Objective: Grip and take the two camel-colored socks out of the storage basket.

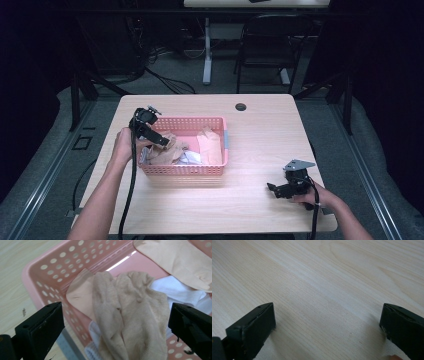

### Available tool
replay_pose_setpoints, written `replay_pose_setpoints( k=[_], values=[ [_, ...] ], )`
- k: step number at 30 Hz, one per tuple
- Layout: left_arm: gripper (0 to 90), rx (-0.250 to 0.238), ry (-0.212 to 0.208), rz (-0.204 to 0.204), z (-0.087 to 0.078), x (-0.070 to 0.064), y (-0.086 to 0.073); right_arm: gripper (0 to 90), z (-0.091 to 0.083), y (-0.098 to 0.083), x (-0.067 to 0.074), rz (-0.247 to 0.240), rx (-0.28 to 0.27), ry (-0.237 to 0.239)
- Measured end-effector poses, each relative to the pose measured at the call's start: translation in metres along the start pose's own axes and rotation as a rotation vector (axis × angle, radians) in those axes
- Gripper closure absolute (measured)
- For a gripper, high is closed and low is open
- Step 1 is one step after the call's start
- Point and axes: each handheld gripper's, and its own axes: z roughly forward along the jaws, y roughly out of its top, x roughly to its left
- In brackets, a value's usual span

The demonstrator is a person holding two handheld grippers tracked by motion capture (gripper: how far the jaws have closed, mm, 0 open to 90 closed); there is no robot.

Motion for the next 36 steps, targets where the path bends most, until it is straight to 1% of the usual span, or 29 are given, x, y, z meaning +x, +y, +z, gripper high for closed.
replay_pose_setpoints(
  k=[1,2,5,8,9,10,11,12,15,18,20,22,24,26,27,29,32,33,35,36],
  values=[
    [2.8,0.014,-0.008,0.002,0.004,-0.002,0.002,0.0,0.0,0.0,0.0,-0.001,0.0,0.0],
    [4.4,0.014,-0.008,0.002,0.004,-0.002,0.002,0.0,0.0,0.0,0.0,-0.001,0.0,0.0],
    [4.3,0.036,-0.008,0.009,0.012,-0.005,0.006,0.0,0.0,0.0,0.0,-0.001,0.002,-0.001],
    [7.3,0.044,-0.012,0.013,0.017,-0.005,0.007,0.0,0.0,0.0,0.0,-0.001,0.002,0.0],
    [7.7,0.042,-0.021,0.008,0.018,-0.004,0.007,0.0,0.0,0.0,0.0,-0.001,0.002,0.0],
    [9.5,0.044,-0.037,0.007,0.02,-0.004,0.008,0.0,0.0,0.0,0.0,-0.001,0.002,0.0],
    [12.6,0.044,-0.037,0.007,0.02,-0.004,0.008,0.0,0.0,0.0,0.0,-0.001,0.002,0.0],
    [12.6,0.042,-0.045,0.009,0.022,-0.003,0.008,0.0,0.0,0.0,0.0,-0.001,0.002,0.0],
    [18.9,0.045,-0.059,0.0,0.028,0.001,0.008,0.0,0.0,0.0,0.0,-0.001,0.002,-0.001],
    [24.3,0.071,-0.06,-0.002,0.033,0.003,0.008,0.0,0.0,0.0,0.0,-0.001,0.001,0.0],
    [27.0,0.078,-0.048,-0.005,0.036,0.004,0.008,0.0,0.0,0.0,0.0,-0.001,0.002,0.0],
    [28.5,0.086,-0.046,-0.003,0.037,0.005,0.008,0.0,0.0,0.0,0.0,-0.001,0.001,0.0],
    [29.8,0.116,-0.042,-0.015,0.04,0.005,0.008,0.0,0.0,0.0,0.0,0.0,0.002,0.0],
    [30.7,0.123,-0.038,-0.02,0.043,0.005,0.007,0.0,0.0,0.0,0.0,-0.001,0.002,0.0],
    [32.0,0.125,-0.044,-0.024,0.044,0.005,0.007,0.0,0.0,0.0,0.0,-0.001,0.0,0.0],
    [36.8,0.131,-0.048,-0.023,0.045,0.005,0.008,0.0,0.0,0.0,0.0,-0.001,0.0,0.001],
    [41.4,0.141,-0.044,-0.026,0.047,0.005,0.007,0.0,0.0,0.0,0.0,-0.001,0.0,0.0],
    [43.4,0.146,-0.037,-0.025,0.048,0.005,0.006,0.0,0.0,0.0,0.0,-0.001,0.0,0.0],
    [44.7,0.151,-0.031,-0.024,0.048,0.005,0.005,0.0,0.0,0.0,0.0,-0.001,0.0,0.0],
    [47.7,0.154,-0.029,-0.029,0.049,0.005,0.003,0.0,0.0,0.0,0.0,-0.002,0.0,0.0]
  ],
)
